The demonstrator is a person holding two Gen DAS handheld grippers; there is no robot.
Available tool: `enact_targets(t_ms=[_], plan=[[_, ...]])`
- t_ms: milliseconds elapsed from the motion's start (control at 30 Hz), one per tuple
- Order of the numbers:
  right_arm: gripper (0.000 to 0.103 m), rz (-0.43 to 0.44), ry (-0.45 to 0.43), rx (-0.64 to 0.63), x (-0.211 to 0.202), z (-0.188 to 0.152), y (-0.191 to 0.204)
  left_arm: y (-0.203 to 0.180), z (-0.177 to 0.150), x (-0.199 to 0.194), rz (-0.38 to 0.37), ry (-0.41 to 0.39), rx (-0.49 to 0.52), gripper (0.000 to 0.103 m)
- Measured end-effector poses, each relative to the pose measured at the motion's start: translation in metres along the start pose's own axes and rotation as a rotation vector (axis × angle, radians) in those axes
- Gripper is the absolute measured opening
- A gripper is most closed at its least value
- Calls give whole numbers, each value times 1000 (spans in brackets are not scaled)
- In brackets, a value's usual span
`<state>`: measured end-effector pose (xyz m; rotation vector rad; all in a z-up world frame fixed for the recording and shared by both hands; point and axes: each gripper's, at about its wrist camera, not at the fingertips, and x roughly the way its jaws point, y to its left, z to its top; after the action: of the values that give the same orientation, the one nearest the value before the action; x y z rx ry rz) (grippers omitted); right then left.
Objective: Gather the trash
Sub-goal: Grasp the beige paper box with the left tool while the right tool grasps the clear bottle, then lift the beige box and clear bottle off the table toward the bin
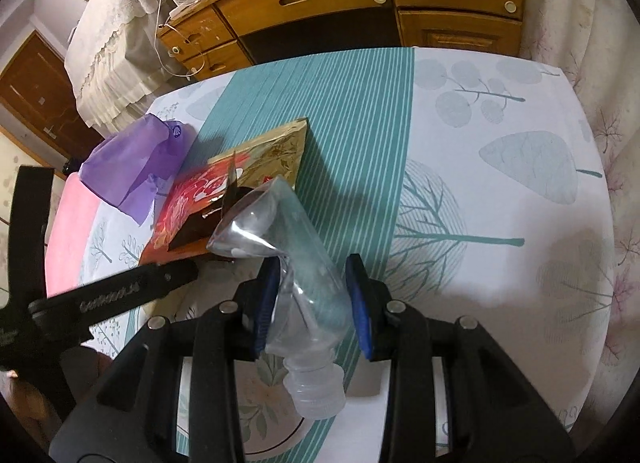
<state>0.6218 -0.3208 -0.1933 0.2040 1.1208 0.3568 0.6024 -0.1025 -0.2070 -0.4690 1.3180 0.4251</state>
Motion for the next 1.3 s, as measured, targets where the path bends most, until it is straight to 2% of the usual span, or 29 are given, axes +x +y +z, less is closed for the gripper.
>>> enact_targets(t_ms=[67,133,233,700,800,967,1067,1300], plan=[[31,-3,5,-5,1,-1,-1,-1,4,1,19,1,-32,86],[31,-6,12,-9,4,-2,0,-5,5,0,45,-7,-54,77],[31,4,25,-11,8,-7,1,-7,3,-6,34,-30,-60,64],[31,53,52,-64,6,-36,22,24,-60,-28,-102,-45,63,64],[31,58,54,-68,5,-40,25,32,-68,-31,-122,-32,72,64],[31,68,62,-72,3,-49,28,43,-77,-37,-121,-46,172,64],[31,75,64,-74,2,-53,29,48,-80,-40,-166,-26,222,64],[31,79,68,-82,-1,-58,27,62,-88,-42,-163,15,233,65]])
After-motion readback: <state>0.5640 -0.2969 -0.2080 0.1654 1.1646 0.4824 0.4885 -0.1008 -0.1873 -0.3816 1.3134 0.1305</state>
